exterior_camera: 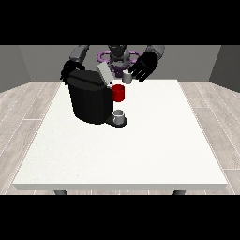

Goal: Insert the coffee pod into the coffee machine and close the lid

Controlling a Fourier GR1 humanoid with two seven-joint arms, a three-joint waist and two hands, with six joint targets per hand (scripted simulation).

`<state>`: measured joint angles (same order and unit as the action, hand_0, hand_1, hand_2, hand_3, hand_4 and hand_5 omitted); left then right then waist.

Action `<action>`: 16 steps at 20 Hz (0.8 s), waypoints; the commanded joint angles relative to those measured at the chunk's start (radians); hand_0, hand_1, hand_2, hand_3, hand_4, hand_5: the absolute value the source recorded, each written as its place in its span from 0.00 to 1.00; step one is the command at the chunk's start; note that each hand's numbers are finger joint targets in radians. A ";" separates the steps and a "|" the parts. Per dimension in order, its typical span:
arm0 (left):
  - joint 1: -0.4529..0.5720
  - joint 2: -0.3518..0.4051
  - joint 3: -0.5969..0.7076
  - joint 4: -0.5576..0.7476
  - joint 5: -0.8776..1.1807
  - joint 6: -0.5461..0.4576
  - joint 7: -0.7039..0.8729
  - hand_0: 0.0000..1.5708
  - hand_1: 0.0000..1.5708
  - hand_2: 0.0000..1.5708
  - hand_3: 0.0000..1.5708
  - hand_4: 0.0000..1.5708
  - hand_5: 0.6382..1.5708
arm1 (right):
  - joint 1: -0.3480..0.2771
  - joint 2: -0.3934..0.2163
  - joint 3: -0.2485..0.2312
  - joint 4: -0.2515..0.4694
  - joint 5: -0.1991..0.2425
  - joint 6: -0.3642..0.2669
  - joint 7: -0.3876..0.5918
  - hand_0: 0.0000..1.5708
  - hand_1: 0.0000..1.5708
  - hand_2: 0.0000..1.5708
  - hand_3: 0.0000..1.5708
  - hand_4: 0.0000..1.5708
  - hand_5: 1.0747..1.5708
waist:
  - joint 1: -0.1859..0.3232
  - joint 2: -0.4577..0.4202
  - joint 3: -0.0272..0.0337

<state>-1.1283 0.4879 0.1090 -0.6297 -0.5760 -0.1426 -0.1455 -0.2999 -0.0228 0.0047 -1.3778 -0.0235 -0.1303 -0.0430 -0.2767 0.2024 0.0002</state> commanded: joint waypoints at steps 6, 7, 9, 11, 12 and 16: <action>-0.045 -0.024 -0.005 0.001 -0.031 0.027 0.027 0.81 0.81 0.83 0.79 0.31 1.00 | -0.029 0.000 0.007 -0.009 0.060 -0.062 0.009 0.00 0.00 0.00 0.00 0.34 1.00 | -0.004 0.036 0.0000; -0.047 -0.004 0.009 0.013 -0.012 -0.018 0.022 0.83 0.83 0.85 0.79 0.31 1.00 | -0.035 -0.036 -0.028 -0.022 0.011 -0.014 0.037 0.00 0.00 0.00 0.00 0.35 1.00 | -0.012 0.024 0.0000; -0.040 -0.084 -0.026 -0.009 -0.039 0.029 0.059 0.84 0.84 0.85 0.78 0.31 1.00 | -0.048 -0.004 -0.039 0.018 0.009 -0.044 0.009 0.00 0.00 0.00 0.00 0.31 1.00 | 0.010 0.026 0.0003; -0.027 -0.037 -0.005 0.014 -0.034 0.012 0.028 0.82 0.82 0.84 0.78 0.32 1.00 | -0.021 -0.028 -0.033 -0.018 0.013 -0.022 -0.002 0.00 0.00 0.00 0.00 0.31 1.00 | -0.011 0.038 0.0000; -0.030 -0.095 -0.030 -0.012 -0.041 0.011 0.070 0.83 0.83 0.84 0.78 0.32 1.00 | -0.017 -0.032 -0.068 0.038 -0.011 -0.019 -0.013 0.00 0.00 0.00 0.00 0.33 1.00 | 0.013 0.008 0.0003; -0.048 -0.077 -0.013 0.007 -0.044 0.027 0.054 0.78 0.78 0.82 0.77 0.33 1.00 | -0.048 -0.032 -0.060 0.007 -0.003 -0.027 0.005 0.00 0.00 0.00 0.00 0.31 1.00 | -0.012 0.050 0.0001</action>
<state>-1.1734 0.4444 0.1023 -0.6249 -0.6101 -0.1340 -0.1125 -0.3393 -0.0582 -0.0483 -1.3762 -0.0259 -0.1483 -0.0391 -0.2838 0.2462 0.0002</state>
